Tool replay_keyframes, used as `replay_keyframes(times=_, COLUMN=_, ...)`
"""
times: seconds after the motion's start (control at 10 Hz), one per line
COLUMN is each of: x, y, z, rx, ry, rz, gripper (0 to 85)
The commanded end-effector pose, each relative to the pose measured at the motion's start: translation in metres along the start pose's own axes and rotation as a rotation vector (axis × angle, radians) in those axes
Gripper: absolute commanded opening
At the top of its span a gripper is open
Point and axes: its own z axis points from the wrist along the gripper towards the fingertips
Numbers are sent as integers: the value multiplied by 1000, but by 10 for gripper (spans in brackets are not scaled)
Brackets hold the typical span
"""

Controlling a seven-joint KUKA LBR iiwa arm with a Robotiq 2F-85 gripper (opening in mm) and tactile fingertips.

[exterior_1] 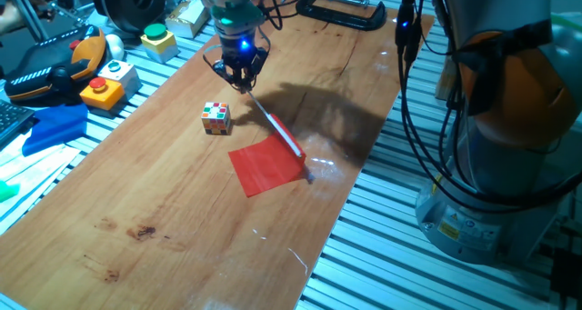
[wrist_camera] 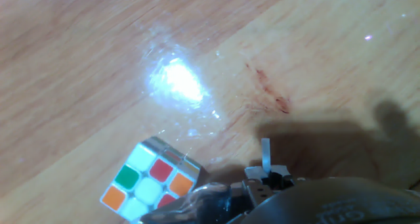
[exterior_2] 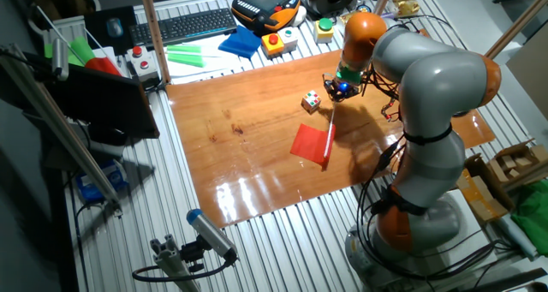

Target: Wave the flag

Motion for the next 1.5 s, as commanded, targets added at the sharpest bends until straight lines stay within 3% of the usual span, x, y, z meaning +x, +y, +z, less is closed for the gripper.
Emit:
replay_keyframes(times=0.0, x=0, y=0, z=2, rx=-13, ry=-2, rz=21, gripper=7)
replay_keyframes(times=0.2, x=0, y=0, z=5, rx=-26, ry=-4, rz=40, gripper=10)
replay_keyframes(times=0.3, x=-1, y=0, z=7, rx=-27, ry=-7, rz=41, gripper=77)
replay_keyframes(times=0.6, x=-1, y=-1, z=10, rx=-44, ry=-6, rz=44, gripper=410)
replay_keyframes(times=0.8, x=-1, y=-1, z=9, rx=-46, ry=-12, rz=47, gripper=533)
replay_keyframes(times=0.9, x=-1, y=-1, z=4, rx=-46, ry=-14, rz=48, gripper=553)
replay_keyframes(times=1.1, x=-4, y=-4, z=-23, rx=-16, ry=-19, rz=50, gripper=560)
replay_keyframes(times=1.3, x=-2, y=-10, z=-67, rx=12, ry=-13, rz=62, gripper=453)
replay_keyframes(times=1.4, x=0, y=-11, z=-87, rx=24, ry=-3, rz=69, gripper=323)
